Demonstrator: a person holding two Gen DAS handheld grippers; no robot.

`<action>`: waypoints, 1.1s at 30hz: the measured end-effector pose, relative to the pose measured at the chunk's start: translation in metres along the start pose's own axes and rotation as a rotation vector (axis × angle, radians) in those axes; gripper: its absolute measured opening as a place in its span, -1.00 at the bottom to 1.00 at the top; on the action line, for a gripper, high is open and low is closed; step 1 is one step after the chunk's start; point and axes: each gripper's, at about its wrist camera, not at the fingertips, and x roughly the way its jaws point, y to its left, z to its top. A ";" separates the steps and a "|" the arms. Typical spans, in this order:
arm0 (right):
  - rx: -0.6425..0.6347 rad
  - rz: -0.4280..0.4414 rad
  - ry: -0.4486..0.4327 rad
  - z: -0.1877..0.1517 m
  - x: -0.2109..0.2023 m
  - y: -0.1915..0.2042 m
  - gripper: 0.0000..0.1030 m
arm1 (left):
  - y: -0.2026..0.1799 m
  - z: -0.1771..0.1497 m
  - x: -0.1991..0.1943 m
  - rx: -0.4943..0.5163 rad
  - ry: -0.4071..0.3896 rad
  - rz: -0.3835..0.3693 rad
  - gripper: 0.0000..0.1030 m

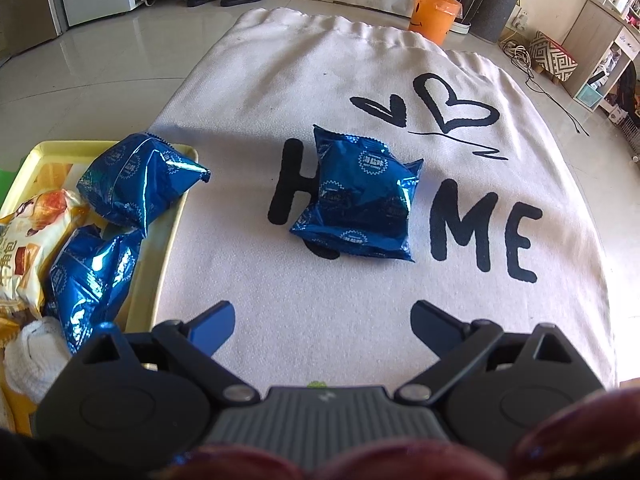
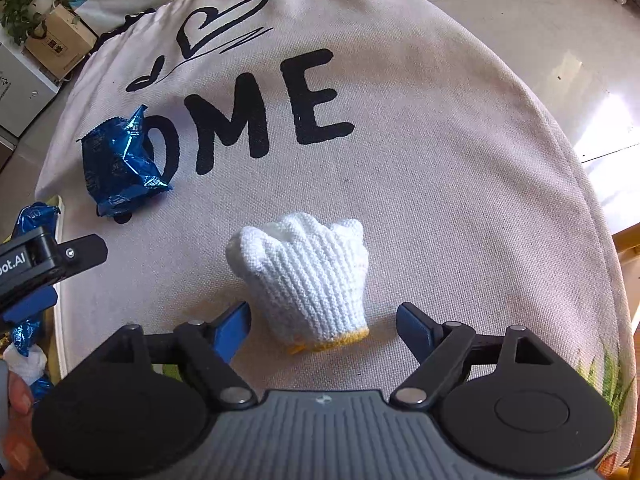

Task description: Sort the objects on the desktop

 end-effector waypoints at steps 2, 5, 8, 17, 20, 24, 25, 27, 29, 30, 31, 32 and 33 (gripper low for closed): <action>-0.006 -0.005 0.000 0.000 0.001 0.002 0.64 | 0.000 0.000 0.000 -0.004 -0.013 -0.007 0.90; -0.010 -0.012 0.003 -0.001 0.002 0.005 0.70 | -0.001 0.002 0.003 0.001 -0.034 -0.010 0.90; -0.017 -0.017 0.007 -0.001 0.004 0.008 0.77 | -0.001 0.003 0.005 0.027 -0.060 -0.012 0.90; -0.006 -0.001 0.018 0.000 0.004 0.007 0.83 | 0.000 0.012 0.022 -0.017 -0.074 -0.038 0.90; 0.001 0.010 0.019 0.001 0.004 0.005 0.83 | -0.005 0.014 0.029 0.003 -0.077 -0.017 0.90; -0.004 0.016 0.018 0.001 0.004 0.005 0.83 | -0.010 0.018 0.034 0.031 -0.097 0.007 0.90; -0.005 0.016 0.018 0.001 0.004 0.005 0.83 | -0.010 0.019 0.035 0.034 -0.101 0.010 0.90; -0.005 0.016 0.018 0.001 0.004 0.005 0.84 | -0.012 0.022 0.036 0.037 -0.108 0.010 0.90; -0.004 0.017 0.019 0.000 0.004 0.005 0.84 | -0.015 0.025 0.037 0.040 -0.115 -0.001 0.90; -0.003 0.018 0.019 0.000 0.004 0.005 0.84 | -0.016 0.027 0.038 0.044 -0.118 -0.003 0.90; -0.003 0.017 0.019 0.000 0.004 0.005 0.85 | -0.018 0.028 0.039 0.048 -0.120 -0.002 0.90; -0.004 0.017 0.019 0.000 0.004 0.005 0.85 | -0.020 0.029 0.041 0.053 -0.122 0.001 0.90; -0.005 0.017 0.019 0.000 0.004 0.005 0.85 | -0.022 0.030 0.043 0.057 -0.124 0.005 0.90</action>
